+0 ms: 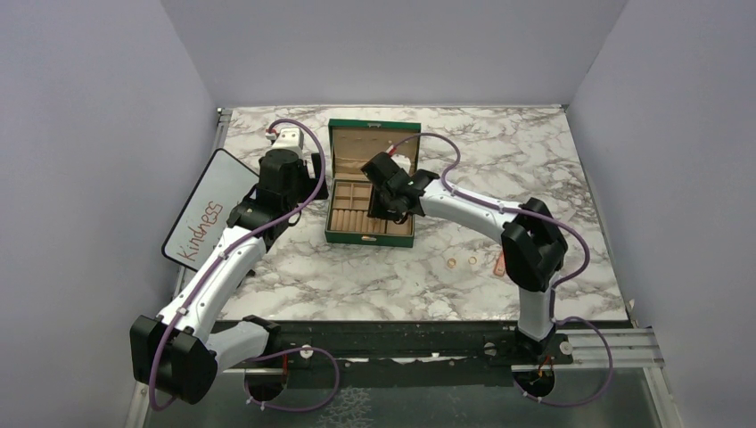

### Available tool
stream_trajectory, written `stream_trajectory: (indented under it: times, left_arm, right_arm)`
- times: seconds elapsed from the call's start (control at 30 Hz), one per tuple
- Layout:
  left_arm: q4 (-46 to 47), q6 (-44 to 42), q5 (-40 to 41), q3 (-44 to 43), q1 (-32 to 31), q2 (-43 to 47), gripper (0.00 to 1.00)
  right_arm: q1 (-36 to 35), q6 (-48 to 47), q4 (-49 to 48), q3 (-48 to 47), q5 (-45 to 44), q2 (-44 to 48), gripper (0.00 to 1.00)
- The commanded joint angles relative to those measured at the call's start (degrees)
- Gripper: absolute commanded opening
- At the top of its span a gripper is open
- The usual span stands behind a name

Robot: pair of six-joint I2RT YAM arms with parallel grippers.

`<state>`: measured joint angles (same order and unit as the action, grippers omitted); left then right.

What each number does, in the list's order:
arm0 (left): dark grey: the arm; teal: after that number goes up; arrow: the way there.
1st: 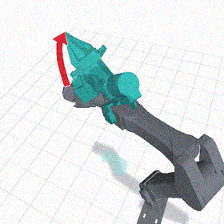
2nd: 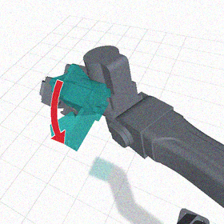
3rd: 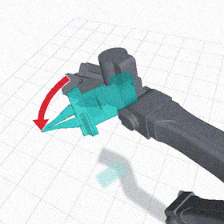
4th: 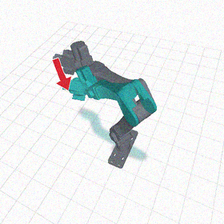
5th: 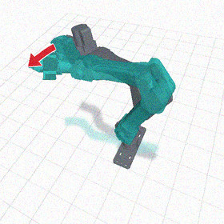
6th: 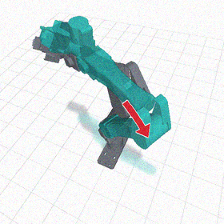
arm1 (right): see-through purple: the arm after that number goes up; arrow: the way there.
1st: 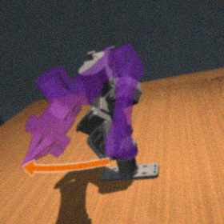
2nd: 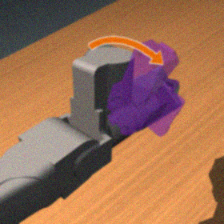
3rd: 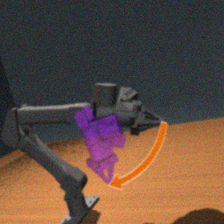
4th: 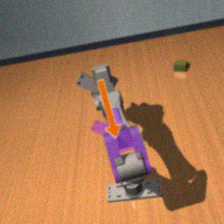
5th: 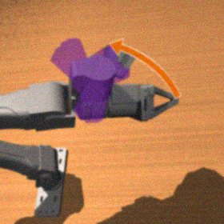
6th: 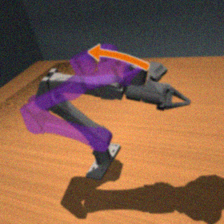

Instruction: Organize the mixed jewelry

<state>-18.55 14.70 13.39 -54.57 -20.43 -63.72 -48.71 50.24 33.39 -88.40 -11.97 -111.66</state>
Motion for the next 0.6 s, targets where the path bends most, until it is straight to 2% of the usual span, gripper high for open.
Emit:
stream_trajectory:
  times: [0.0,0.33,0.57]
  left_arm:
    - [0.66,-0.45,1.21,0.6,0.03,1.51,0.85]
    - [1.01,-0.21,0.37,0.95,-0.15,1.4,0.85]
    - [1.22,0.3,0.03,0.95,-0.14,0.74,0.85]
  right_arm:
    - [0.32,-0.84,0.4,1.65,-4.21,6.17,0.38]
    - [6.53,-1.63,3.16,12.04,-8.12,12.83,0.4]
    - [7.74,-7.18,1.24,15.65,-4.18,11.16,0.42]
